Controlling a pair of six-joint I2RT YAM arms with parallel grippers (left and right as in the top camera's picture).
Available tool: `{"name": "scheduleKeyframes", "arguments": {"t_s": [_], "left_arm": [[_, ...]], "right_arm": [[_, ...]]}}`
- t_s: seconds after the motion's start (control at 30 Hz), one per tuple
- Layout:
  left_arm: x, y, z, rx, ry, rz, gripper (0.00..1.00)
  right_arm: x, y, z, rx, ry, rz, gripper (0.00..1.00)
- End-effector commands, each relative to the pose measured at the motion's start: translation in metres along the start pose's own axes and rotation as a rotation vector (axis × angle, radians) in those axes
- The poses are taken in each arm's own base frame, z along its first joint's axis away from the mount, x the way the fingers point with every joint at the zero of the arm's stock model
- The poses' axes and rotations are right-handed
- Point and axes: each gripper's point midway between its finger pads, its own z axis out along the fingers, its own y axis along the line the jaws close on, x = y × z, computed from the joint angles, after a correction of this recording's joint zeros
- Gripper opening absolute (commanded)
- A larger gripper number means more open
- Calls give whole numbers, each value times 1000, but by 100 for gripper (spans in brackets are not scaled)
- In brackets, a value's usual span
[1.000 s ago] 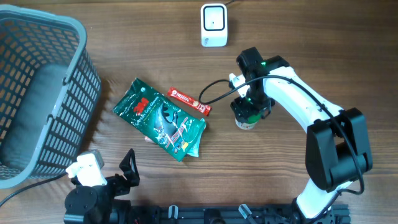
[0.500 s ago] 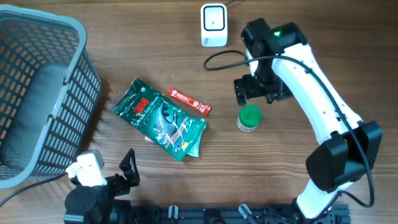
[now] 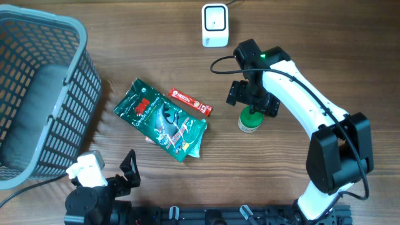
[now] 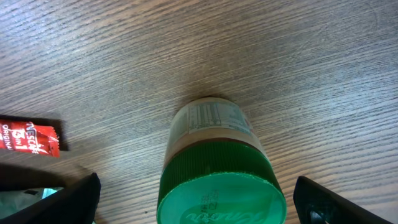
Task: Scan the item barcode
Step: 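Lift the jar and turn its label toward the scanner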
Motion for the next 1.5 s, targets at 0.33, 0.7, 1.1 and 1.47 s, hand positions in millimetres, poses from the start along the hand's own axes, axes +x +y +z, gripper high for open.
{"name": "scheduleKeyframes", "arguments": {"t_s": [0.33, 0.7, 1.1, 1.47], "left_arm": [[0, 2, 1, -9, -4, 16, 100], [0, 2, 1, -9, -4, 16, 100], [0, 2, 1, -9, -4, 16, 100], [0, 2, 1, -9, -4, 16, 100]], "right_arm": [[9, -8, 30, 8, 20, -15, 100], [26, -11, 77, -39, 46, 55, 91], [29, 9, 76, -157, 69, -99, 73], [71, 11, 9, -323, 350, -431, 71]]}}
